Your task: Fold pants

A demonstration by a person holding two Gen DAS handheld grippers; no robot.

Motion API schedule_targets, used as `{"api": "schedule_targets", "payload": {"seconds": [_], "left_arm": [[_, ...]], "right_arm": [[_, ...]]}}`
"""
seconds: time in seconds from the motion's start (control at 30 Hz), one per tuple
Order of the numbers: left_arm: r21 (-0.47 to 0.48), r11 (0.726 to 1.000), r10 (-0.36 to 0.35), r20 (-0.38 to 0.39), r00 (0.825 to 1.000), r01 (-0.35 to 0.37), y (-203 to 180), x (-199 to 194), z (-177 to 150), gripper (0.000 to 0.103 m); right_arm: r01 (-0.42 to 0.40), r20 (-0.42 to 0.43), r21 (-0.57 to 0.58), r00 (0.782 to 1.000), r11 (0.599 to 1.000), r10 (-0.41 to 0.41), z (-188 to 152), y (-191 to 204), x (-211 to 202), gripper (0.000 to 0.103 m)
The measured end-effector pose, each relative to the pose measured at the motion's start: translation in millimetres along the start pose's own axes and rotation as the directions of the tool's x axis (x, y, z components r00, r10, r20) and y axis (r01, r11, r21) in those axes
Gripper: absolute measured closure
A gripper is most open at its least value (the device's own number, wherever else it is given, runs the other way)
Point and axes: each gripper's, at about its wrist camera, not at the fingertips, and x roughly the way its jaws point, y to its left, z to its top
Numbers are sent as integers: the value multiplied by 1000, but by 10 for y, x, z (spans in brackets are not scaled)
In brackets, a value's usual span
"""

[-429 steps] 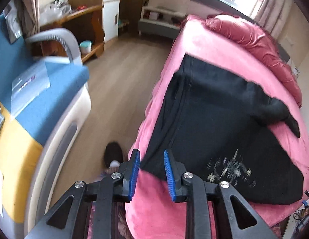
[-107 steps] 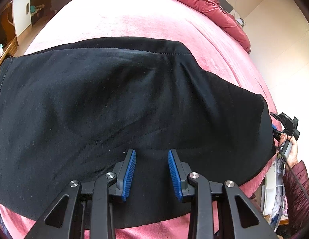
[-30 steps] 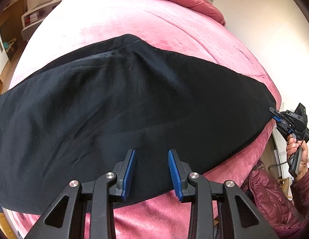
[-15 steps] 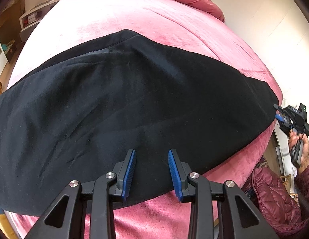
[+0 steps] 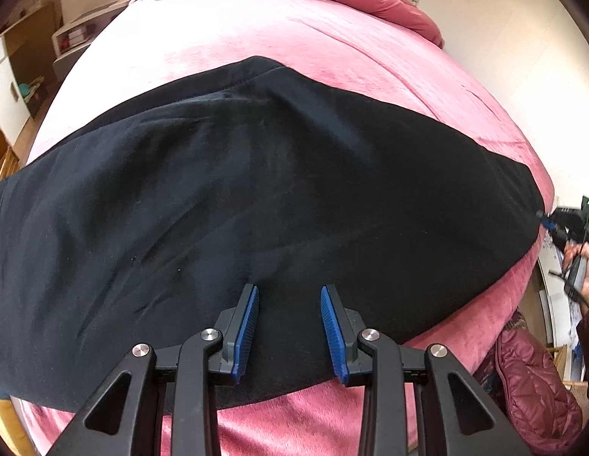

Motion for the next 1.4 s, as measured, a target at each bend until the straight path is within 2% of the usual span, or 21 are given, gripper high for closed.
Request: {"api": "schedule_targets", "payload": {"seconds": [0.1, 0.17, 0.23, 0.33, 0.37, 0.43, 0.53, 0.63, 0.7, 0.77, 0.83, 0.93, 0.97, 1.0, 1.03, 1.07, 1.1, 1.13, 1.17, 1.23, 1.4], "left_arm": [[-5, 1000, 6, 26, 1000, -6, -1, -54, 1, 69], [-16, 1000, 0, 55, 999, 1, 25, -116, 21, 69], [-38, 999, -5, 89, 996, 8, 81, -185, 47, 69], [-85, 996, -5, 124, 992, 16, 210, -259, 75, 69], [-95, 995, 2, 130, 992, 11, 259, -269, 82, 69], [-115, 993, 29, 135, 990, -13, 358, -272, 81, 69], [-149, 989, 38, 133, 990, -17, 503, -274, 42, 69], [-166, 986, 48, 132, 990, -25, 608, -287, 8, 69], [-168, 985, 57, 135, 989, -33, 678, -311, -29, 69], [-161, 986, 73, 141, 987, -50, 721, -329, -34, 69], [-159, 986, 79, 147, 986, -55, 757, -337, -48, 69], [-167, 983, 95, 153, 984, -69, 847, -359, -60, 69], [-168, 983, 103, 155, 983, -77, 872, -361, -65, 69], [-170, 982, 114, 157, 981, -87, 896, -355, -71, 69], [-171, 981, 121, 156, 980, -94, 908, -342, -68, 69], [-172, 980, 127, 156, 979, -100, 934, -338, -79, 69], [-174, 978, 139, 158, 978, -111, 970, -336, -101, 69], [-174, 977, 151, 158, 976, -123, 958, -332, -91, 69], [-172, 973, 178, 153, 972, -151, 983, -318, -110, 69], [-178, 963, 225, 130, 966, -201, 1077, -246, -125, 69], [-207, 961, 213, 132, 968, -183, 1252, -202, -69, 67]], "right_arm": [[41, 10, -73, 999, 997, -40, -15, 134, -30, 91], [72, 18, -117, 997, 991, -70, 6, 257, -116, 72], [122, 82, -187, 991, 975, -108, 16, 422, -302, 58], [141, 130, -300, 986, 944, -105, -41, 674, -515, 58], [124, 127, -356, 988, 926, -83, -117, 833, -549, 58], [12, 46, -461, 999, 888, 10, -304, 1217, -494, 58], [-174, -137, -620, 984, 765, 113, -748, 1937, -268, 60], [-365, -331, -712, 928, 600, 172, -1362, 2703, -22, 69], [-484, -456, -730, 871, 484, 183, -1831, 3271, 153, 70], [-555, -534, -723, 827, 411, 176, -2189, 3670, 267, 70], [-602, -591, -716, 792, 355, 152, -2505, 4086, 450, 70], [-625, -632, -707, 768, 331, 102, -2799, 4474, 682, 70], [-619, -631, -718, 772, 320, 77, -2889, 4574, 760, 70], [-625, -643, -715, 764, 312, 57, -3001, 4624, 778, 70], [-644, -669, -700, 743, 309, 33, -3089, 4694, 817, 70], [-644, -674, -705, 738, 297, 2, -3170, 4761, 897, 71], [-630, -661, -722, 751, 286, -12, -3216, 4783, 909, 78], [-619, -646, -737, 763, 271, -18, -3260, 4822, 919, 93], [-618, -644, -740, 765, 265, -15, -3268, 4859, 938, 94], [-595, -613, -769, 790, 236, -5, -3299, 4947, 931, 94], [-525, -539, -828, 842, 199, -23, -3393, 4946, 1105, 94]]}}
